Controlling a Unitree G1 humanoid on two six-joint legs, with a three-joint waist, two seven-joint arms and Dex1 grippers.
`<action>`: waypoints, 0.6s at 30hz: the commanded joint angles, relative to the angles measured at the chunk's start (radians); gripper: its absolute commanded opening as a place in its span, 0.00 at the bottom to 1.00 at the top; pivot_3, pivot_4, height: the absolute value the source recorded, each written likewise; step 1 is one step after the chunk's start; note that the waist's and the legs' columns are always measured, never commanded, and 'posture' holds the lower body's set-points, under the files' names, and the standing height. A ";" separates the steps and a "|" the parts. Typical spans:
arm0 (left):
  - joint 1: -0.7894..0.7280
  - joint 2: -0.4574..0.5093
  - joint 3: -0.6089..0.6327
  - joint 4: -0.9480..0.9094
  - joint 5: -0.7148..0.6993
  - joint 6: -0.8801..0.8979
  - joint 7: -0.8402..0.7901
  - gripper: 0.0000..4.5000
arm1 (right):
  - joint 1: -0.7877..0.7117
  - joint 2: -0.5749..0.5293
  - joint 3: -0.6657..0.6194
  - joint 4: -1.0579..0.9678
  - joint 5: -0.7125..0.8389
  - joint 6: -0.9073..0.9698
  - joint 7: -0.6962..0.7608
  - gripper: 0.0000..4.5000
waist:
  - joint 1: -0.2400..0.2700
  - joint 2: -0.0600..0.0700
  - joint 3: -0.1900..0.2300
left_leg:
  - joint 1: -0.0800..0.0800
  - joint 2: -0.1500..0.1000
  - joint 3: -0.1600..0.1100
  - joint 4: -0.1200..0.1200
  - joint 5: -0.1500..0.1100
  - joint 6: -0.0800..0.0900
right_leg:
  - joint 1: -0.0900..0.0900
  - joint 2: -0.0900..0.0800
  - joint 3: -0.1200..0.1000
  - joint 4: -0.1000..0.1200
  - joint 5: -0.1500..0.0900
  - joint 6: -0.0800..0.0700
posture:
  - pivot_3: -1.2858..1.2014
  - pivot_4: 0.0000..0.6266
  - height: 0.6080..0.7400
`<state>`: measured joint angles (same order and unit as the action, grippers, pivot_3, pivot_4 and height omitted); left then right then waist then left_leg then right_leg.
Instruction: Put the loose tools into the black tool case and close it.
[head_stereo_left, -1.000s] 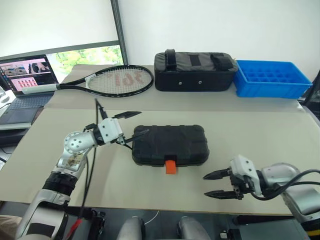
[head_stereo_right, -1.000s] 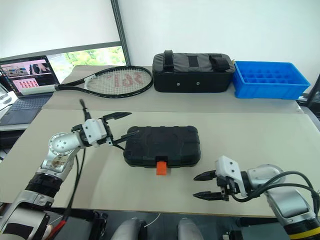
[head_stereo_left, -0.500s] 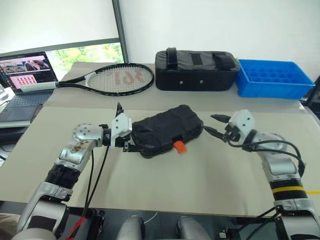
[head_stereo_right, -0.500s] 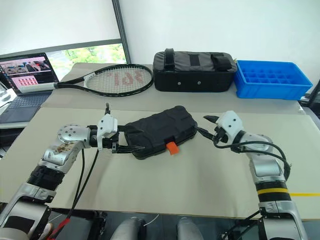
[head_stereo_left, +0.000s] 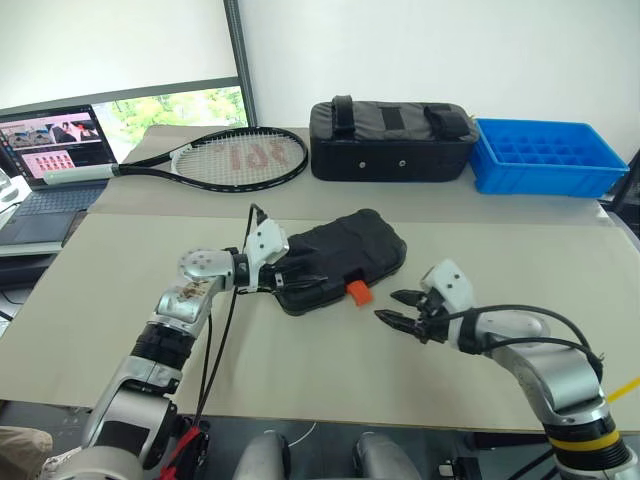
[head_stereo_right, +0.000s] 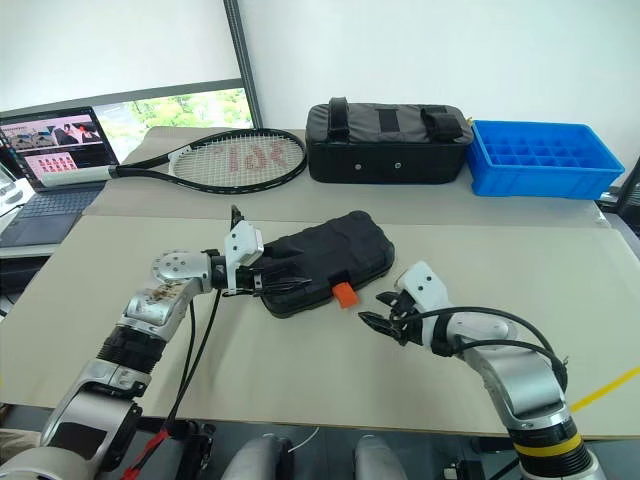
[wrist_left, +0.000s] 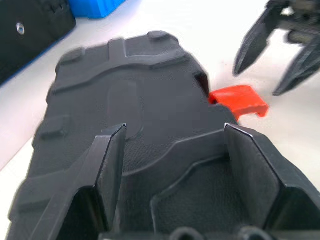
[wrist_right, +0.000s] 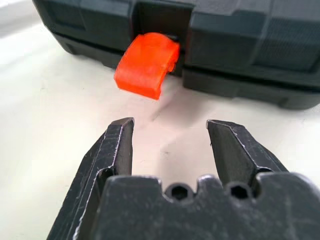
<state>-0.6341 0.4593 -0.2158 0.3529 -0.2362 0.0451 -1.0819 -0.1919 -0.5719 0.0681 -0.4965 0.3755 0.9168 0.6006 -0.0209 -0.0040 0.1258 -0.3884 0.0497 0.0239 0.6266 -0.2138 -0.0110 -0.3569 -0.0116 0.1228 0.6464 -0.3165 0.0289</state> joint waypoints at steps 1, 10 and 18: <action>-0.030 -0.024 -0.002 0.032 0.032 -0.019 0.005 0.73 | -0.068 0.060 0.004 -0.068 0.008 0.127 -0.107 0.61 | 0.002 0.000 0.000 | 0.000 0.000 0.000 0.000 0.000 0.000 | 0.000 0.000 0.000 0.000 0.000 0.000 | 0.52 0.24 0.75; -0.061 -0.057 0.007 0.087 0.057 -0.031 -0.005 0.73 | -0.113 0.135 0.046 -0.102 -0.006 0.234 -0.210 0.61 | 0.005 0.000 -0.001 | -0.001 0.000 -0.001 0.000 0.000 0.000 | 0.000 0.000 0.000 0.000 0.000 0.001 | 0.52 0.24 0.75; -0.064 -0.074 0.011 0.100 0.067 -0.037 -0.016 0.75 | -0.131 0.143 0.047 -0.097 -0.012 0.234 -0.249 0.45 | 0.002 -0.001 -0.002 | -0.001 0.000 -0.002 -0.001 0.000 0.000 | -0.001 0.001 0.000 0.000 -0.001 0.002 | 0.52 0.24 0.75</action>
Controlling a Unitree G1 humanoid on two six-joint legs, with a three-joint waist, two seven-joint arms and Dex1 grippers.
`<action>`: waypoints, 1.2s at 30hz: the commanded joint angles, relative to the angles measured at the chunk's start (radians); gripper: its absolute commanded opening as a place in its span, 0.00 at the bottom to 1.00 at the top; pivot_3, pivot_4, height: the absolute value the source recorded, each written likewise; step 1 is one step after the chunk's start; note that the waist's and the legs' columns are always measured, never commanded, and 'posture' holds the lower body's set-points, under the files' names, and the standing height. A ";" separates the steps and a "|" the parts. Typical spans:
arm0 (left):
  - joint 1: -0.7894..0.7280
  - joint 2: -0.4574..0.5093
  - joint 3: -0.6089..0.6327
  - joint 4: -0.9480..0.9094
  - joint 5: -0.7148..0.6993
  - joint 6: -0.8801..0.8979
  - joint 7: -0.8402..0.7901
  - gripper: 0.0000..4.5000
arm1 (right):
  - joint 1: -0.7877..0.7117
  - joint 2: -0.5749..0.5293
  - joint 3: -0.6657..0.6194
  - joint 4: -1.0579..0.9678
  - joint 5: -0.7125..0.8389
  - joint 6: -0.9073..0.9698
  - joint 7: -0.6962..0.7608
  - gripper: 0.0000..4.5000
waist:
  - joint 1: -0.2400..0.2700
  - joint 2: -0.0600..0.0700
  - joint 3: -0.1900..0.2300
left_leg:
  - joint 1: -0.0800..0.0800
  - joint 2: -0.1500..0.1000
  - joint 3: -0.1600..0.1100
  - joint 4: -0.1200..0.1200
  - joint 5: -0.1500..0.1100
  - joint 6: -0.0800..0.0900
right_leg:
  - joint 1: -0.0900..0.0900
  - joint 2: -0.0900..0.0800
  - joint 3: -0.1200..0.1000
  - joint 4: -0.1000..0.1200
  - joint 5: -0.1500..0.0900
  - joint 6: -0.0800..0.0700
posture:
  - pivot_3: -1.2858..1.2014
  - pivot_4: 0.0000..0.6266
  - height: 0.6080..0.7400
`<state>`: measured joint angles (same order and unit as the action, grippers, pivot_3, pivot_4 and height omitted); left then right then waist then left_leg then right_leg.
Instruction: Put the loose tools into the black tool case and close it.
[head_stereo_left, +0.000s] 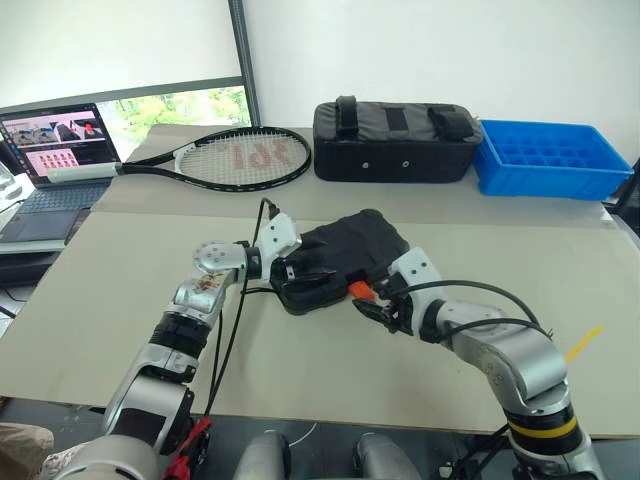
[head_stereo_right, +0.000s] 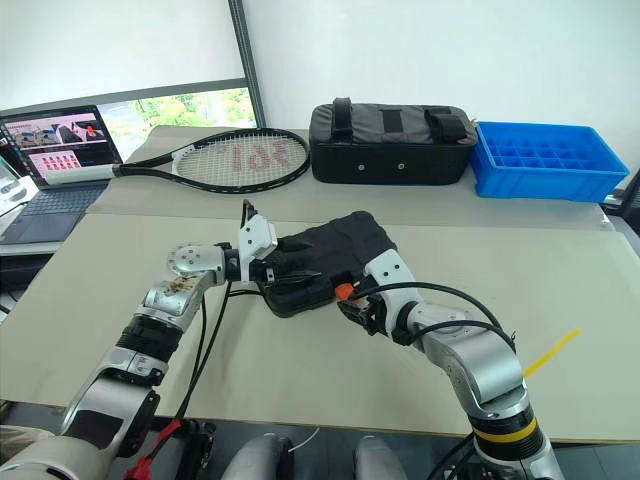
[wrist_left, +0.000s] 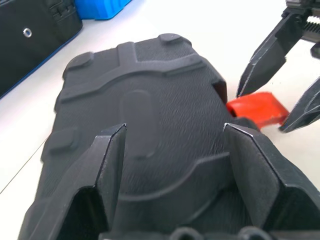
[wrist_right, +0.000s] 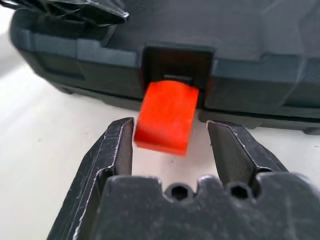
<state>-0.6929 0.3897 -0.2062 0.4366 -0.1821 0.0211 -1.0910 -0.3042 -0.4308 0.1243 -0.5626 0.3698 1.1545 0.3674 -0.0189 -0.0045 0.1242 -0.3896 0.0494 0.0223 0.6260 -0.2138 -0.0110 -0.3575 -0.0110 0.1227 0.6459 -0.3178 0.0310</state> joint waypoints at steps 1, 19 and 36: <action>-0.005 -0.005 0.002 0.018 0.014 -0.014 -0.008 0.75 | -0.019 0.000 -0.007 -0.031 -0.006 -0.005 -0.017 0.38 | 0.000 0.000 0.000 | 0.000 0.000 0.000 0.000 0.000 0.000 | 0.000 0.000 0.000 0.000 0.000 0.000 | 0.52 0.24 0.75; 0.042 -0.013 0.001 -0.011 0.015 -0.001 -0.009 0.75 | 0.169 0.079 0.059 -0.010 -0.193 -0.515 -0.100 0.26 | -0.012 0.000 0.000 | -0.001 0.000 -0.001 0.000 0.000 0.000 | 0.000 0.000 0.000 0.000 0.000 0.001 | 0.52 0.24 0.75; 0.067 -0.008 -0.006 -0.037 0.027 0.001 -0.020 0.75 | 0.158 0.133 0.105 0.160 -0.260 -0.648 -0.054 0.49 | -0.028 0.000 0.000 | 0.002 0.000 -0.002 0.000 0.000 0.000 | 0.002 0.002 0.001 0.001 0.000 0.001 | 0.52 0.24 0.75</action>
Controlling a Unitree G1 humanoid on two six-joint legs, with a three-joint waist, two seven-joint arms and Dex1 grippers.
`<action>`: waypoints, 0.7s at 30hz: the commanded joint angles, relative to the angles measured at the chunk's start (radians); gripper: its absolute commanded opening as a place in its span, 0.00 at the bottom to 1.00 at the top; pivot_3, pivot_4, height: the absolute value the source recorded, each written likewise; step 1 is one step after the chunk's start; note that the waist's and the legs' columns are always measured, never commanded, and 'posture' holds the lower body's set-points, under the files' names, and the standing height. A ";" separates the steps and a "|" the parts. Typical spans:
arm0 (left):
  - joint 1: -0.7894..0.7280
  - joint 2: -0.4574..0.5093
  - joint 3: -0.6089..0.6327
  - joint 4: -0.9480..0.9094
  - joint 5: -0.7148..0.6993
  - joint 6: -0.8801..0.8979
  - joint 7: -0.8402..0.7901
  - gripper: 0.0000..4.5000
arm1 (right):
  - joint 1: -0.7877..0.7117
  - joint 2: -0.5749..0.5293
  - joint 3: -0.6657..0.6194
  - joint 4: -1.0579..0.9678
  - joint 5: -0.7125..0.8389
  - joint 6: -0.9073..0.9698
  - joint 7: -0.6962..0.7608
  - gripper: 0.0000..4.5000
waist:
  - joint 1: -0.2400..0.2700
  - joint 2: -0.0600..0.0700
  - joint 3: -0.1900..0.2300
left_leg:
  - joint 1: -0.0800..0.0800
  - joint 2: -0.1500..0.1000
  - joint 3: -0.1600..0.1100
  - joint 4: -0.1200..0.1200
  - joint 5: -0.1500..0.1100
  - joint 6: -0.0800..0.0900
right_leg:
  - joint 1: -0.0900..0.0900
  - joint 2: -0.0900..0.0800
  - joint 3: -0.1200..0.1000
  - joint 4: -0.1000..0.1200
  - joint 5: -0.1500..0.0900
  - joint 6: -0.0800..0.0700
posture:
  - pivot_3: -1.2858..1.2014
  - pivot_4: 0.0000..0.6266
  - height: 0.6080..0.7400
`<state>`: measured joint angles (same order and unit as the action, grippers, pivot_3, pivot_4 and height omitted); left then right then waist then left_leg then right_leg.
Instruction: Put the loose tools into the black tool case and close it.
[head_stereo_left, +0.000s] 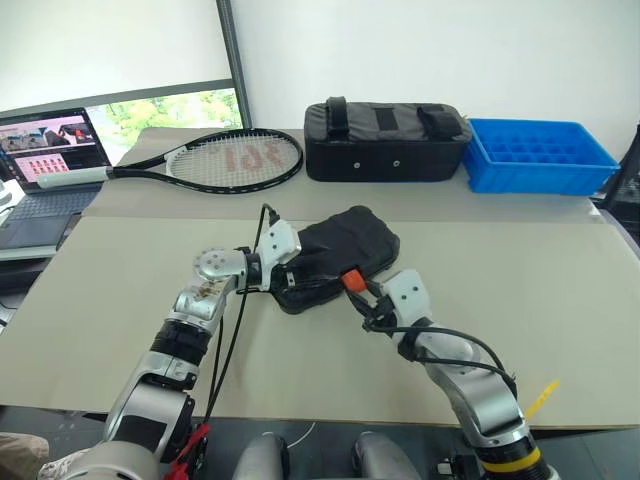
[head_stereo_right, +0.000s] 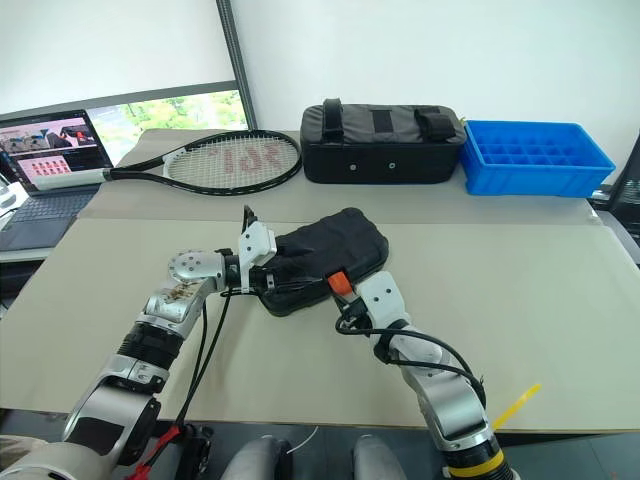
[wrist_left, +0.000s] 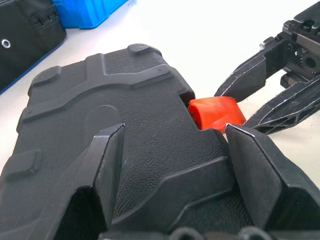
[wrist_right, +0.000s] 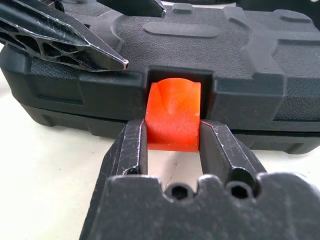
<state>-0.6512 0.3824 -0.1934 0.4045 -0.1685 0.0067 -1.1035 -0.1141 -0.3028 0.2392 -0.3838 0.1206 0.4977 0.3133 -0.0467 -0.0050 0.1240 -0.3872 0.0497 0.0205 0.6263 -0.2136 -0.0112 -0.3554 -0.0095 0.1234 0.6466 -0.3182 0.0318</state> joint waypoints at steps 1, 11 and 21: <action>0.027 0.000 -0.018 -0.005 0.014 0.016 -0.008 0.75 | -0.028 -0.002 -0.015 -0.022 -0.015 0.007 0.003 0.56 | 0.001 0.000 0.000 | 0.000 0.000 0.000 0.000 0.000 0.000 | 0.000 0.000 0.000 0.000 0.000 0.000 | 0.52 0.24 0.75; 0.028 0.003 -0.011 0.006 0.018 0.012 -0.010 0.75 | 0.040 -0.077 -0.082 -0.190 0.037 0.121 0.061 0.60 | 0.003 0.000 0.000 | -0.001 0.000 -0.001 -0.001 0.000 0.000 | 0.000 0.000 0.000 -0.001 0.000 0.000 | 0.52 0.24 0.75; 0.022 -0.007 -0.015 0.026 0.023 -0.006 -0.012 0.75 | 0.027 -0.068 -0.065 -0.231 0.044 0.193 0.046 0.14 | 0.003 0.000 -0.001 | -0.001 0.000 -0.001 0.000 0.000 0.000 | 0.000 0.000 0.000 -0.001 0.000 0.000 | 0.52 0.24 0.75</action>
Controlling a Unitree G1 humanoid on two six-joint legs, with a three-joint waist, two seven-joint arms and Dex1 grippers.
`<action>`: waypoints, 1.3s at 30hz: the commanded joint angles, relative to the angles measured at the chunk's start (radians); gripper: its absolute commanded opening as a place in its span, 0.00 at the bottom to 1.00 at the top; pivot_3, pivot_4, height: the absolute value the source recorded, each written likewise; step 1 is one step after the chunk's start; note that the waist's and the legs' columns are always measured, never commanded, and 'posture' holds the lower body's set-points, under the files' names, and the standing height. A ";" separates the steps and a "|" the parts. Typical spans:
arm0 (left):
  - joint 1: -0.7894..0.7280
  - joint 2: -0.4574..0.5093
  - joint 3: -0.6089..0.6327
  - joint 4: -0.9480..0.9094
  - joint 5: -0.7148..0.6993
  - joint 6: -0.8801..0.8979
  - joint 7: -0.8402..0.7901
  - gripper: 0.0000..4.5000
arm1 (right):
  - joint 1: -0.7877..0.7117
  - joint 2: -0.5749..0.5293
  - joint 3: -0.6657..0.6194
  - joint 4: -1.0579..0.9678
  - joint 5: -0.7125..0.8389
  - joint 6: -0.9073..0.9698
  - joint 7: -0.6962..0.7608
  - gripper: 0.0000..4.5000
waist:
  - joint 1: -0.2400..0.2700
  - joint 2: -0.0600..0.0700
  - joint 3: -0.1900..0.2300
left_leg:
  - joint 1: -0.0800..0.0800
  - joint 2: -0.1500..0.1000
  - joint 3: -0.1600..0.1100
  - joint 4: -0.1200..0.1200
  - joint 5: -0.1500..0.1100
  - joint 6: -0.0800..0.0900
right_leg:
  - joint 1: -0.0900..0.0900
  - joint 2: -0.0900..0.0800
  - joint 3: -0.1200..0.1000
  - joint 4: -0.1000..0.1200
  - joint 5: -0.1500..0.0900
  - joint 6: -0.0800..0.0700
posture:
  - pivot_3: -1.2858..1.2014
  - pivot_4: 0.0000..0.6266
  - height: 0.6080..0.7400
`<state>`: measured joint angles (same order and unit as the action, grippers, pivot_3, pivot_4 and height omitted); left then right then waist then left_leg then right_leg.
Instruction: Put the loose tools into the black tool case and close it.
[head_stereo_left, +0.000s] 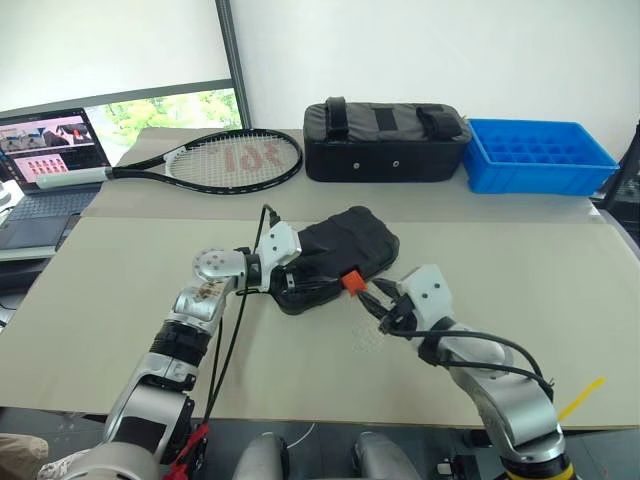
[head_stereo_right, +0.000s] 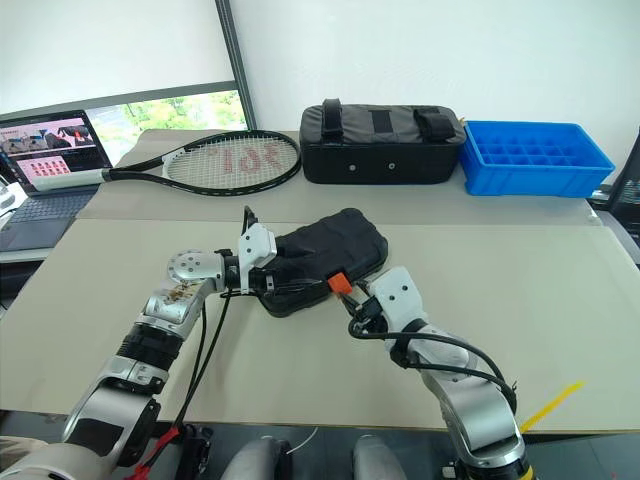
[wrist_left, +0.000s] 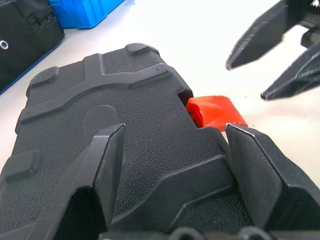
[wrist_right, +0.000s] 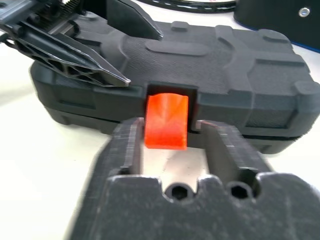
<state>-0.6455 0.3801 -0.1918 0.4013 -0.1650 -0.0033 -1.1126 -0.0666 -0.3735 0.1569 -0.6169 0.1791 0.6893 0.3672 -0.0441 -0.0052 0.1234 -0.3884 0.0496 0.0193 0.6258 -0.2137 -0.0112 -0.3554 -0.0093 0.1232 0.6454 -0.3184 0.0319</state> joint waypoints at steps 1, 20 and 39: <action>0.016 -0.004 -0.016 0.028 0.019 0.004 -0.003 0.75 | -0.022 0.002 0.023 0.011 -0.019 0.003 -0.009 0.14 | 0.000 0.000 0.000 | 0.000 0.000 0.000 0.000 0.000 0.000 | 0.000 0.000 0.000 0.000 0.000 0.000 | 0.52 0.24 0.75; 0.022 0.010 -0.006 0.023 0.023 0.004 0.004 0.75 | -0.105 0.027 0.077 0.143 -0.061 -0.025 -0.003 0.14 | 0.000 0.000 0.000 | 0.000 0.000 0.000 0.000 0.000 0.000 | 0.000 0.000 0.000 0.000 0.000 0.000 | 0.52 0.24 0.75; 0.029 0.016 -0.006 0.021 0.027 0.003 0.008 0.75 | -0.209 0.086 0.086 0.251 -0.089 -0.061 0.008 0.14 | -0.007 0.000 0.000 | 0.000 0.000 -0.001 0.000 0.000 0.000 | -0.001 0.001 0.000 0.001 0.000 0.000 | 0.52 0.24 0.75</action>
<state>-0.6449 0.3889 -0.1830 0.4051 -0.1597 -0.0111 -1.1089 -0.2249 -0.3073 0.2518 -0.3152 0.0831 0.6683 0.3717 -0.0510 -0.0054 0.1236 -0.3884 0.0497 0.0187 0.6256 -0.2136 -0.0112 -0.3564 -0.0087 0.1234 0.6460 -0.3183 0.0319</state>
